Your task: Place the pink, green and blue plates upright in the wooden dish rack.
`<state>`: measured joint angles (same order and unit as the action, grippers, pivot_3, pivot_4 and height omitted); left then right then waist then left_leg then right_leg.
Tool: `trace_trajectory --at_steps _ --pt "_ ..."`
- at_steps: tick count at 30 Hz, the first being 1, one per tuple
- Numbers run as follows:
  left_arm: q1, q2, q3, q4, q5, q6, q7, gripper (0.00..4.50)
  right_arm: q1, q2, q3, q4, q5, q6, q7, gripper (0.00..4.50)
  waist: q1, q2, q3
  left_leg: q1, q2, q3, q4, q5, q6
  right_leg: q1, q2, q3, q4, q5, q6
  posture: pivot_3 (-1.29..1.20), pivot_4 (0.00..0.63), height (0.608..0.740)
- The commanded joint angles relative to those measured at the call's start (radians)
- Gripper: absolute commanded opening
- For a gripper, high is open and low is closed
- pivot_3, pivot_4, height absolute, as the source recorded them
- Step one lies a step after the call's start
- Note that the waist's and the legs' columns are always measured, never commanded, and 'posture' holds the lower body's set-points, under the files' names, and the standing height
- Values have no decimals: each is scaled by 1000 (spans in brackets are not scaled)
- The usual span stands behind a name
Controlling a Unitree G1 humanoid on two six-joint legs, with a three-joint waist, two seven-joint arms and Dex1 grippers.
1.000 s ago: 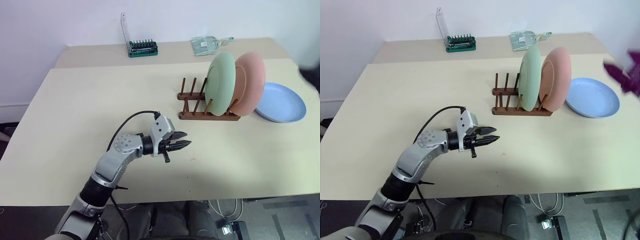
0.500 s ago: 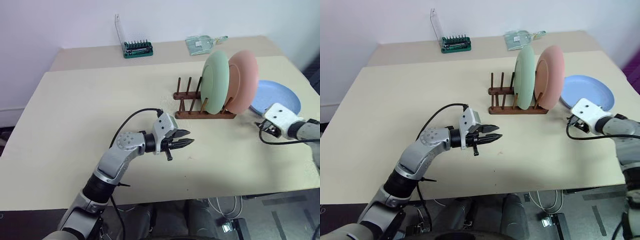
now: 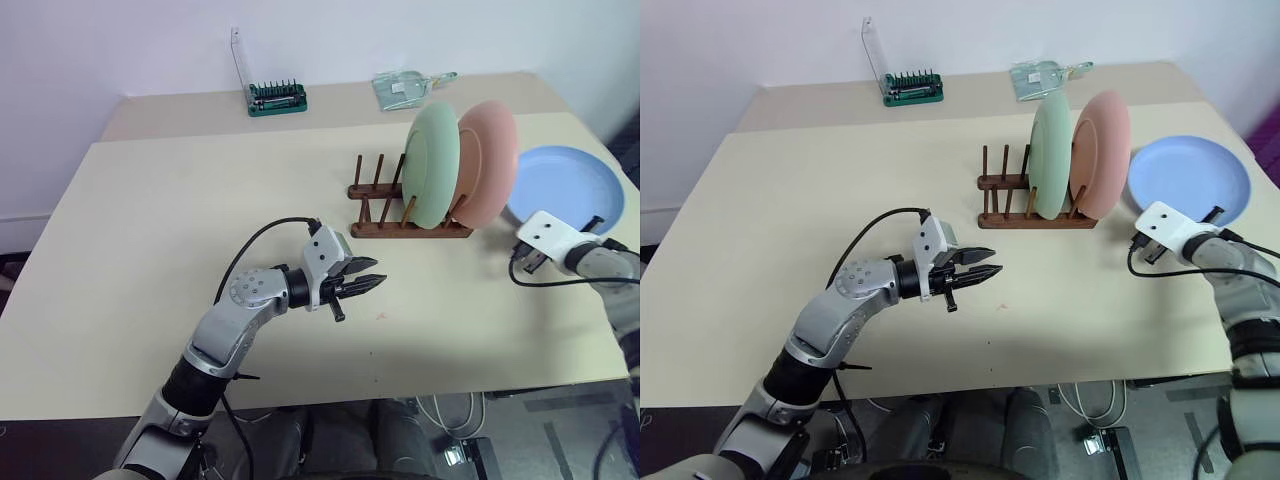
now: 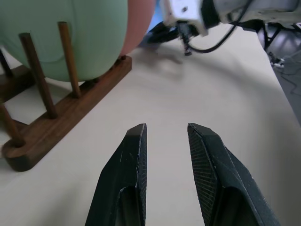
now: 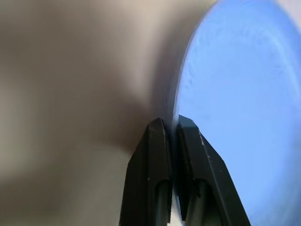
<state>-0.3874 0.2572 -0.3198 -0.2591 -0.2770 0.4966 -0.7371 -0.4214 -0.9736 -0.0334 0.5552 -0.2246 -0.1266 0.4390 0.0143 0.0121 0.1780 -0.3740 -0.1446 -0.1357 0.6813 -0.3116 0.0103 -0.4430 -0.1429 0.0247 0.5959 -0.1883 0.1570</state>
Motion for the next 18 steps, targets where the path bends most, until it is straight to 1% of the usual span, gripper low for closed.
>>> trace_trajectory --at_steps 1,3,5,7,8,10,11,13,15,16,18 --pt "-3 6 26 -55 -27 3 0 1356 -34 -60 -249 -324 123 163 -31 60 -3 2 -1 0 0 0 0 0 0 0 0 0 0 0 0 0 150 740" --pt "-4 11 28 -49 -31 2 -3 1356 -96 -44 -342 -465 222 267 -24 60 -7 2 -1 1 1 1 -1 0 0 0 1 0 0 0 0 0 150 740" --pt "-4 15 28 -39 -30 -5 -6 1356 -168 -10 -395 -579 355 373 0 60 -5 2 -1 1 3 1 -1 0 0 0 3 1 0 0 0 0 150 740" --pt "-7 17 28 -25 -28 -13 -11 1356 -252 43 -418 -737 626 572 58 60 -3 0 -1 1 5 0 -1 0 -1 1 5 0 -1 1 -1 0 150 740" --pt "-10 17 27 -18 -27 -16 -12 1356 -277 62 -422 -793 723 647 79 60 -2 -1 0 1 6 0 -1 0 -1 1 6 0 -1 1 -2 0 150 740" --pt "-14 19 35 -5 -26 -19 -12 1356 -316 120 -422 -904 964 803 78 60 -1 -3 0 1 7 0 0 0 -1 2 6 0 -2 2 -3 0 150 740" --pt "-15 20 39 -1 -27 -19 -11 1356 -327 140 -425 -936 1043 855 67 60 -1 -4 0 1 7 0 0 0 -1 2 6 0 -2 2 -3 0 150 740" --pt "-12 34 57 8 -26 -21 -11 1356 -392 251 -392 -981 1280 949 -49 60 -1 -4 0 1 7 -1 0 -1 0 2 6 0 -2 2 -4 0 150 740" --pt "-3 56 72 15 -18 -29 -10 1356 -426 333 -341 -1013 1395 999 -133 60 -2 -4 0 1 7 -1 0 0 -1 1 6 0 -2 2 -4 0 150 740" --pt "-1 64 75 18 -15 -34 -10 1356 -432 349 -329 -1017 1427 1016 -164 60 -2 -4 0 0 7 -1 -1 0 -1 0 6 0 -1 2 -4 0 150 740" --pt "5 78 87 19 -15 -37 -6 1356 -448 396 -315 -980 1524 1047 -276 60 2 -4 0 0 8 -1 -1 0 -2 -1 7 0 -1 2 -4 0 150 740"
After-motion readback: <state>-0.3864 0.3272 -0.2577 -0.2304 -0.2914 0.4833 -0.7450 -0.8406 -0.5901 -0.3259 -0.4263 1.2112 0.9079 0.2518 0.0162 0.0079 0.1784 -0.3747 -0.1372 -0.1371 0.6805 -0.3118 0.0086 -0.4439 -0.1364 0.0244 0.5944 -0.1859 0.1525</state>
